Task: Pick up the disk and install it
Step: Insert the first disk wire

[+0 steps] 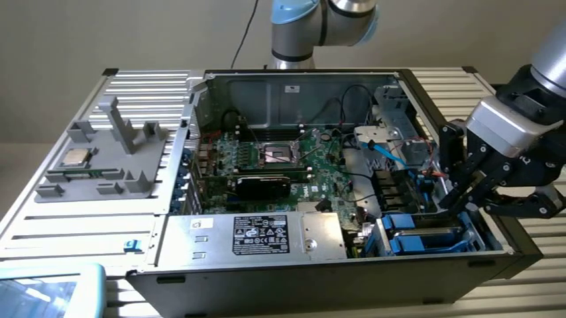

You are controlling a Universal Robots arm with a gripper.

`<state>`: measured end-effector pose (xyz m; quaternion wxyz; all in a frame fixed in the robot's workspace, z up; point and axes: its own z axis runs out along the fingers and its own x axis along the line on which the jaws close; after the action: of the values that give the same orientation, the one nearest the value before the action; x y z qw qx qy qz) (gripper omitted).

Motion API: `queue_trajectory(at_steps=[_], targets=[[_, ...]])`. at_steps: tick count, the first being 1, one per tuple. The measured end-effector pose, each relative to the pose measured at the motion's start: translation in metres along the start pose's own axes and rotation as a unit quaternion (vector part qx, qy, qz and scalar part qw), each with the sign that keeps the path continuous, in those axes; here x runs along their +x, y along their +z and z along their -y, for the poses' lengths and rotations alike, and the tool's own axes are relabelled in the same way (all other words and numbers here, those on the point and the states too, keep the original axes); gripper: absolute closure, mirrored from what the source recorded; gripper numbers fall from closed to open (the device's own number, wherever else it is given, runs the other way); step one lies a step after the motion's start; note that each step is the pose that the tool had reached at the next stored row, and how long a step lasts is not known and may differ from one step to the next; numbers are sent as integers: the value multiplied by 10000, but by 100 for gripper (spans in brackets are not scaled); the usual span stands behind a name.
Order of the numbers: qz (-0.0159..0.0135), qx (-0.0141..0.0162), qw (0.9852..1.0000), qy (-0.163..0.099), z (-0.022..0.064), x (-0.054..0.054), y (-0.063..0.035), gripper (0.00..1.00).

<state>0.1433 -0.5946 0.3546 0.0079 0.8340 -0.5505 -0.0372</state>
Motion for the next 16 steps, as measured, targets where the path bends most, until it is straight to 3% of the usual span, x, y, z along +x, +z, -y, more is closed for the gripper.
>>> queue_trajectory(at_steps=[4,8,16], targets=[[0,4,10000,48,-50,-21,4,84],[11,15,9996,268,-49,-22,6,84],[37,40,9973,738,-48,-22,11,84]])
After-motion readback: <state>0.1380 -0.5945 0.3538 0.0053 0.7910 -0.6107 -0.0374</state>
